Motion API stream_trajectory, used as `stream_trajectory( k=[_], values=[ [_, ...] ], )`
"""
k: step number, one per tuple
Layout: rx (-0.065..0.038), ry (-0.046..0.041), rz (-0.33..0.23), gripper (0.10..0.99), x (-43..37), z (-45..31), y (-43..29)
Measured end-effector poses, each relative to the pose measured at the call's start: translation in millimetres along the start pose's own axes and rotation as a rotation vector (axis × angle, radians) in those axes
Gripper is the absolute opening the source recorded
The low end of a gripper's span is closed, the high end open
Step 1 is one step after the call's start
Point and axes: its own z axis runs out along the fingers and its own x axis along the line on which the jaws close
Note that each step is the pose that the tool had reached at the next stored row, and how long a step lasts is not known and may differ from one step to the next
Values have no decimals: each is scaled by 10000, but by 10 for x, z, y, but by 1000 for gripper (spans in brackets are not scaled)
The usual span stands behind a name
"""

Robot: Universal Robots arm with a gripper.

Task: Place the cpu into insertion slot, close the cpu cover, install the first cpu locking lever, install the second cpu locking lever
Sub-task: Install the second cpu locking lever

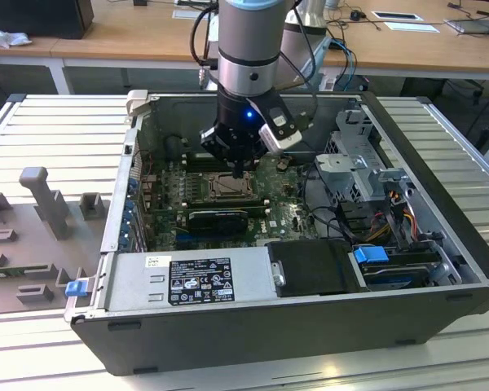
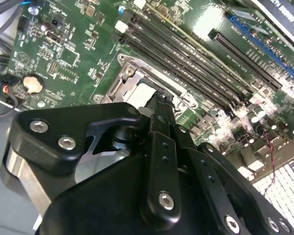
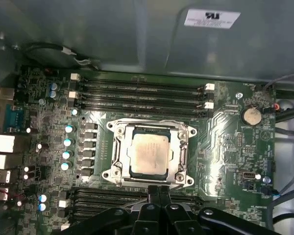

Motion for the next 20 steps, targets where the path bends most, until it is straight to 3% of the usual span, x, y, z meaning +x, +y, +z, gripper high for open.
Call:
stream_trajectory(
  k=[2, 8, 14, 16, 17, 19, 20],
  values=[
    [-1, 12, -4, 106, 8, 43, -24],
    [-24, 10, -5, 106, 73, 46, -103],
    [-78, 6, -6, 106, 171, 48, -117],
    [-157, 1, -5, 106, 183, 51, -134],
    [-243, -6, -7, 106, 187, 51, -139],
    [-630, -32, -7, 106, 191, 51, -159],
    [-701, -38, -6, 106, 193, 51, -169]
  ],
)
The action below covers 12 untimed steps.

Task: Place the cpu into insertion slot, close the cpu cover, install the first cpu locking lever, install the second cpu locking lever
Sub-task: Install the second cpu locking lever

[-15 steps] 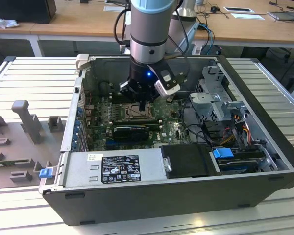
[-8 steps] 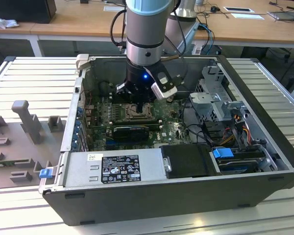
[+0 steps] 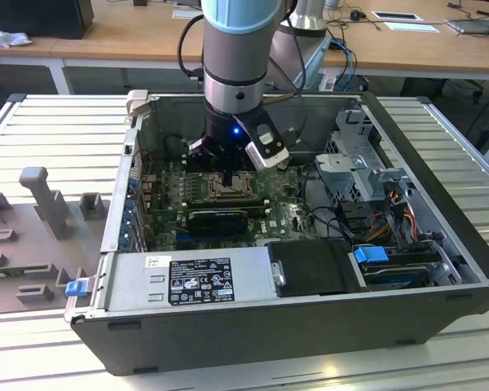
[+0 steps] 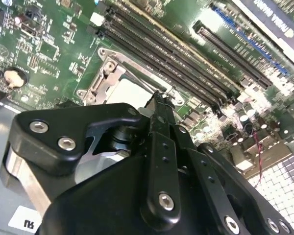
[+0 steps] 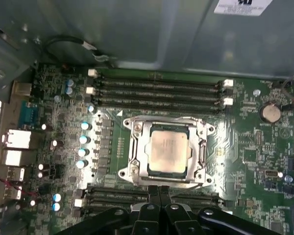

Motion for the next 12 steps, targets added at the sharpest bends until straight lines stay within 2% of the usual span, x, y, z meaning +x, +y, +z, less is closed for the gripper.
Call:
stream_trajectory(
  k=[7, 12],
  values=[
    [-173, -13, 0, 106, 18, 10, -89],
    [-258, -17, -8, 106, 88, 62, -112]
  ],
)
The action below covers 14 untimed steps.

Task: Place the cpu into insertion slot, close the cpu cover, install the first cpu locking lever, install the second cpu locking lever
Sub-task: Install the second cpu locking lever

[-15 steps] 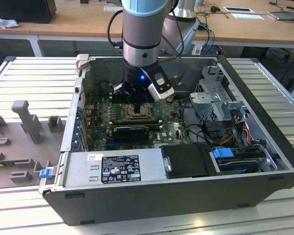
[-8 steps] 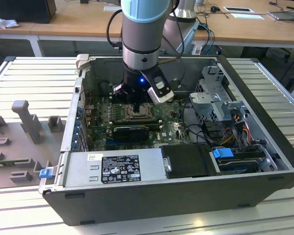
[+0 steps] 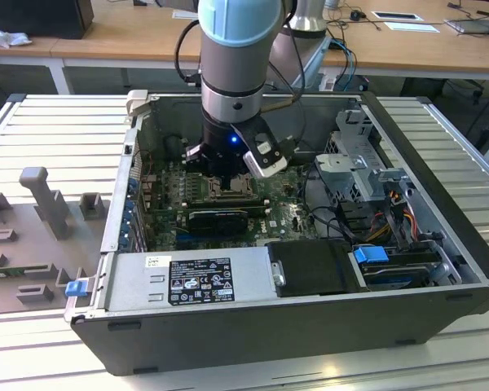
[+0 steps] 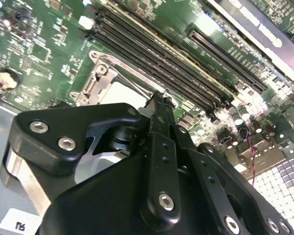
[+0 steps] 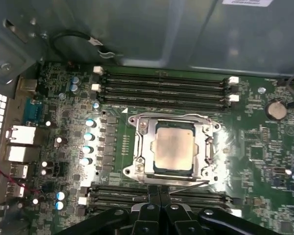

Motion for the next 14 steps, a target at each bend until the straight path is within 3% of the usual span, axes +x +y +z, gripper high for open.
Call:
stream_trajectory(
  k=[4, 14],
  values=[
    [-35, 0, -6, 106, 31, 133, -23],
    [-57, -3, -8, 106, 65, 153, -27]
  ],
)
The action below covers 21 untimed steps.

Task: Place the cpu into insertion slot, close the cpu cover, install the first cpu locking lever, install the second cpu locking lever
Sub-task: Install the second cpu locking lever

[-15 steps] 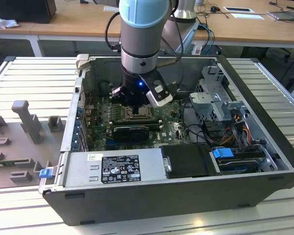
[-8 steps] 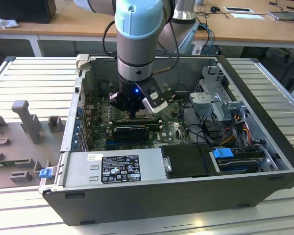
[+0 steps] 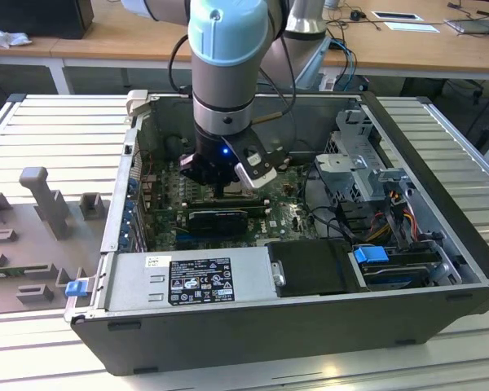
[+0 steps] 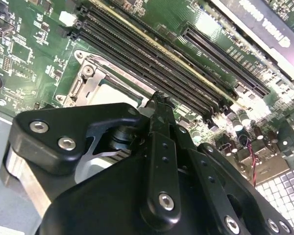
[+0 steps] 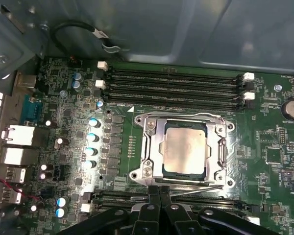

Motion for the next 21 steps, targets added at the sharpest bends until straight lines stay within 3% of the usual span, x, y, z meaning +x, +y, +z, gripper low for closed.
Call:
stream_trajectory(
  k=[4, 13, 21],
  values=[
    [-47, -3, 0, 106, 53, 60, -11],
    [-618, -78, -9, 106, 170, 155, -90],
    [-938, -104, -8, 106, 175, 219, -102]
  ],
)
